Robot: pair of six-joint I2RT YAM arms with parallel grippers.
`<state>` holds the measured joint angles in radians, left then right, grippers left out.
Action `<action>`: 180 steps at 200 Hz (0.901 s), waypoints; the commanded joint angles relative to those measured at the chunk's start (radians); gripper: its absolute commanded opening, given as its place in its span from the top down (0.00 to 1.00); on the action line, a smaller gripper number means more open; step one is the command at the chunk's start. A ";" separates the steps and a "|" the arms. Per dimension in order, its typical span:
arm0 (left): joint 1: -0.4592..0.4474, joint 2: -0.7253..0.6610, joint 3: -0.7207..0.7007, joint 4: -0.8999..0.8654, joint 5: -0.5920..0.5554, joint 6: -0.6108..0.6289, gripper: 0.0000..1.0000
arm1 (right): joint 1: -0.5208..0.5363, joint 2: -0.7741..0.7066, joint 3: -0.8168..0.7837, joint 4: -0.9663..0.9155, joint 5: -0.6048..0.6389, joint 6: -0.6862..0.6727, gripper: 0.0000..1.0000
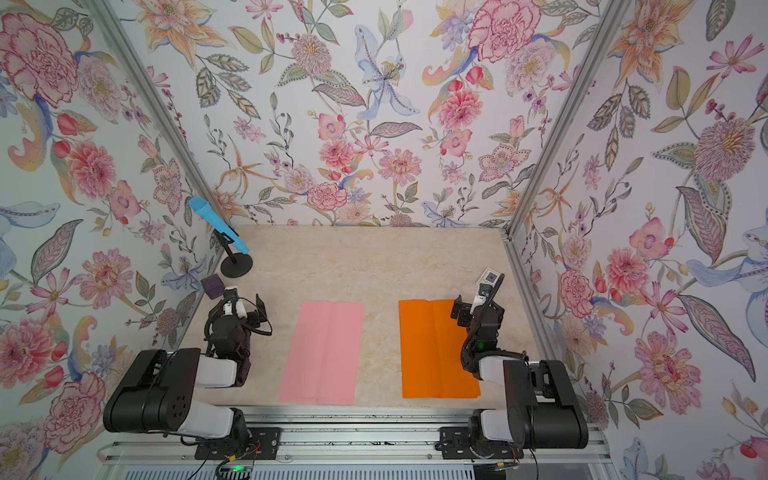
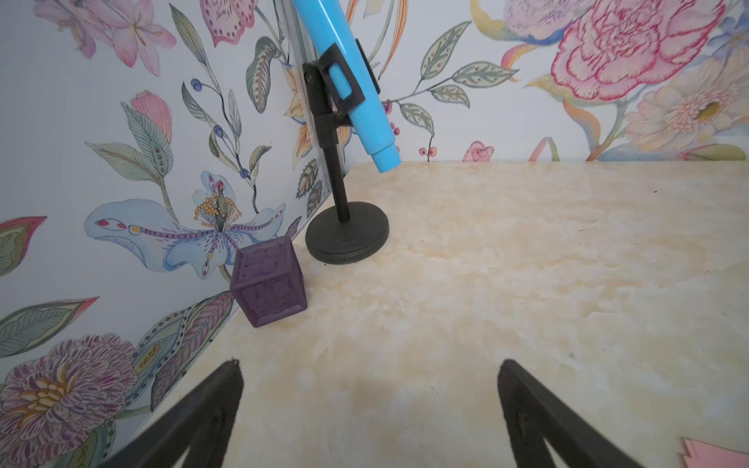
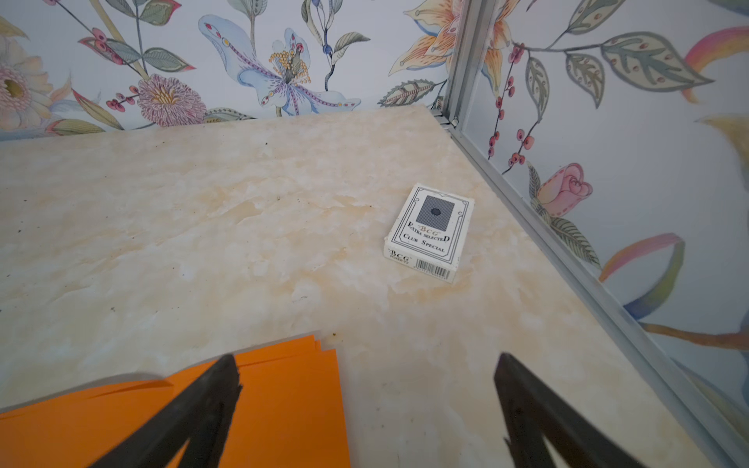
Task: Sort the scattered colored papers by color
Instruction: Reset both arms
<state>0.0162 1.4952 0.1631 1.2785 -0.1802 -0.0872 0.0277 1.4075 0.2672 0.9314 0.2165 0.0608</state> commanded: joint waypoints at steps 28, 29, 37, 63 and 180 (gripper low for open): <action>-0.030 0.055 0.032 0.133 0.036 0.069 0.00 | 0.013 0.122 0.035 0.125 -0.069 -0.081 0.00; -0.029 0.055 0.034 0.133 0.035 0.069 0.00 | 0.012 0.119 0.035 0.118 -0.070 -0.080 0.00; -0.033 0.060 0.036 0.135 0.028 0.073 0.00 | 0.012 0.141 0.017 0.195 -0.069 -0.085 0.00; -0.045 0.059 0.036 0.134 0.005 0.081 0.00 | 0.027 0.142 0.017 0.193 -0.037 -0.091 0.00; -0.045 0.058 0.035 0.133 0.007 0.083 0.00 | 0.015 0.137 0.022 0.181 -0.068 -0.085 0.00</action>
<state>-0.0212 1.5448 0.1879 1.3670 -0.1642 -0.0212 0.0490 1.5467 0.2733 1.0756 0.1608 -0.0090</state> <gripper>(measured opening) 0.995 0.996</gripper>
